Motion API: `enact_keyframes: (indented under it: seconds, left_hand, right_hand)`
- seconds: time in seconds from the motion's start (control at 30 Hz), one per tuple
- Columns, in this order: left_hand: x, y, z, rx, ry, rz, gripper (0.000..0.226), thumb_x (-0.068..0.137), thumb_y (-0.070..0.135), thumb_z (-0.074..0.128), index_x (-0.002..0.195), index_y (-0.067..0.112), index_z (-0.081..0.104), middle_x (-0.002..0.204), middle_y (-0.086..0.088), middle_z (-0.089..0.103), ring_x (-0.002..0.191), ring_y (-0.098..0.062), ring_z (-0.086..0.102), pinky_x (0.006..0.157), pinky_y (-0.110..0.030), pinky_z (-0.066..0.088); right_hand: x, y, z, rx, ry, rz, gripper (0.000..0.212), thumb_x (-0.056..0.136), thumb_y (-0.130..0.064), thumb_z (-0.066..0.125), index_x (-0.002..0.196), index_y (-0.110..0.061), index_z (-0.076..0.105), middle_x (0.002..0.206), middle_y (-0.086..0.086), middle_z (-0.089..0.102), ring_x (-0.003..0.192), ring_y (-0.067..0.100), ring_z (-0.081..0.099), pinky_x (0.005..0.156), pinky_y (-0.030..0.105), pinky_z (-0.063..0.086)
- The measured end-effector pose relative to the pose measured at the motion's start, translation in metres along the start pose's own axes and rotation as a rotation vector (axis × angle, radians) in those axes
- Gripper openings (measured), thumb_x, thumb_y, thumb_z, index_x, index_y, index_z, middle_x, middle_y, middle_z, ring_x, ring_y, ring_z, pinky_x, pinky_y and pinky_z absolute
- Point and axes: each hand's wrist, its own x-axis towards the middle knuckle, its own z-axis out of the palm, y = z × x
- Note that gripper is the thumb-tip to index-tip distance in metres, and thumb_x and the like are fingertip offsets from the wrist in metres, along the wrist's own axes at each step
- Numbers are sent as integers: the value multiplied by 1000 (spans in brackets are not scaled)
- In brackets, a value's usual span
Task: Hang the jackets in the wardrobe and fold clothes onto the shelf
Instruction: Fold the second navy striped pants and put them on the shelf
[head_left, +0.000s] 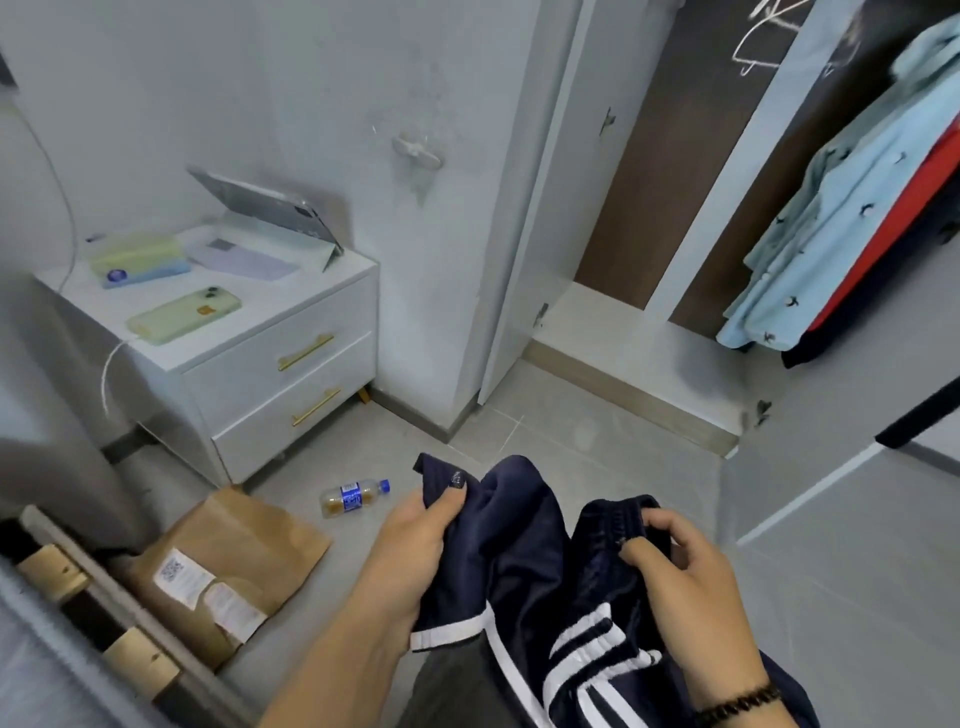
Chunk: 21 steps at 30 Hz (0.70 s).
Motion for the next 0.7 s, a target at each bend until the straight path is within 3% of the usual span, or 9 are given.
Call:
enact_keyframes:
  seconds: [0.13,0.2,0.3,0.43,0.6,0.7]
  left_hand:
    - [-40,20,52,51,-163,67,18,94,29,59,98,18,72,94,-8,76,85,-22,73,67,-29,55]
    - [-58,19,72,99,-231,66,18,95,26,58,94,20,75,95,-7,76,87,-22,73,72,-30,54]
    - [-82,7,97,195,-262,79,22,96,26,55,88,26,75,88,-4,76,79,-19,73,62,-25,54]
    - [-100,-10,116,256,-293,72,27,98,27,51,87,30,75,87,-4,76,81,-21,73,67,-29,56]
    - [-113,-27,131,271,-420,20,30,99,27,49,87,24,77,91,-12,75,83,-24,72,70,-30,54]
    - [-119,-34,139,224,-504,-10,33,101,23,43,97,20,76,99,-21,72,93,-32,69,86,-42,55]
  right_hand:
    - [-18,-1,-39,50,102,-58,22,81,-10,62,89,-29,68,83,-1,72,71,25,69,71,47,58]
    - [-28,1,-59,69,137,-71,24,83,-7,61,89,-29,67,81,-5,72,68,19,68,67,40,58]
    - [-44,10,-81,110,149,-85,30,83,-3,61,88,-31,69,80,-8,71,69,23,68,66,42,59]
    - [-68,23,-92,154,99,-113,43,82,2,60,83,-39,69,84,-12,72,72,12,70,63,30,58]
    - [-83,29,-96,116,75,-143,35,81,0,61,85,-34,68,86,-12,71,75,13,68,72,39,59]
    - [-86,31,-98,112,84,-158,29,82,-5,62,88,-32,66,89,-16,69,77,5,67,74,35,58]
